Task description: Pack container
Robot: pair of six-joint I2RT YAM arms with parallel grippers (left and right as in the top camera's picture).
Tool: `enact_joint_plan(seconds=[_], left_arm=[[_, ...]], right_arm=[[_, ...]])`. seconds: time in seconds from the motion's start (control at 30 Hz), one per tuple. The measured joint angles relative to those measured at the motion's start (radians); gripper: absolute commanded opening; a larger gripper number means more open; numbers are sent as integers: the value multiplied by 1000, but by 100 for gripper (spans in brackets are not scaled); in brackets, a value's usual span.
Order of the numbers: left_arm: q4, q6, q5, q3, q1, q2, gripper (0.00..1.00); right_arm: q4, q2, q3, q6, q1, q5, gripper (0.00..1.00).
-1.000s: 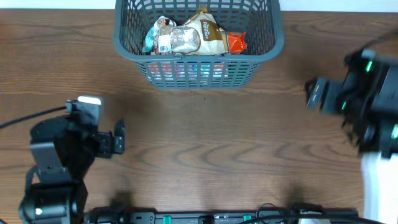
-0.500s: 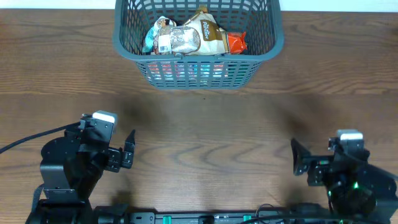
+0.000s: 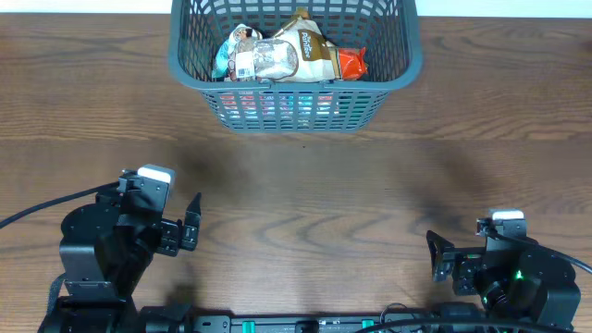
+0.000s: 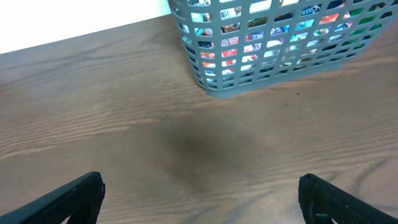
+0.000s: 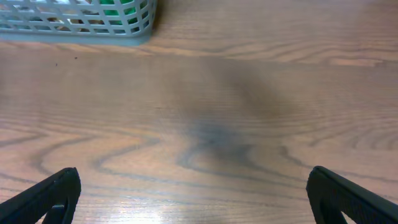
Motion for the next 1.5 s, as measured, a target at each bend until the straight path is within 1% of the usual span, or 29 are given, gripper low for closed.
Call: enact_joint_plan(seconds=[0.27,0.33,0.43,0.5,0.57,0.63,0.67,0.87,0.93,1.03,1.17,1.23,1.37,1.5], left_arm=[[0,0,0,0,0,0,98],[-1,0,0,0,0,0,98],[-2,0,0,0,0,0,98],[-2,0,0,0,0,0,98],[-2,0,0,0,-1,0,98],[-2,0,0,0,-1,0,98],[-2,0,0,0,-1,-1,99],[-2,0,0,-1,-1,0,98],[-2,0,0,-1,-1,0,99],[-2,0,0,-1,-1,0,99],[-2,0,0,-1,-1,0,98],[-3,0,0,-1,-1,0,98],[-2,0,0,-1,-1,0,98],[-2,0,0,-1,-1,0,98]], right_arm=[[0,-21,-1,0,0,0,99],[2,-73,-5,0,0,-7,99],[17,-207,-17,0,0,-24,99],[77,-311,-54,0,0,-31,99],[129,-370,-102,0,0,-38,99],[248,-380,-179,0,0,-45,99],[339,-377,-226,0,1,-49,99],[958,-367,-589,-7,1,-84,99],[1127,-368,-691,-28,3,-89,99],[1263,-369,-780,-93,29,-90,99],[1294,-370,-842,-201,66,-84,99],[1282,-370,-857,-221,70,-74,99],[1143,-372,-871,-199,70,-54,99],[1122,-371,-878,-154,70,-36,99]])
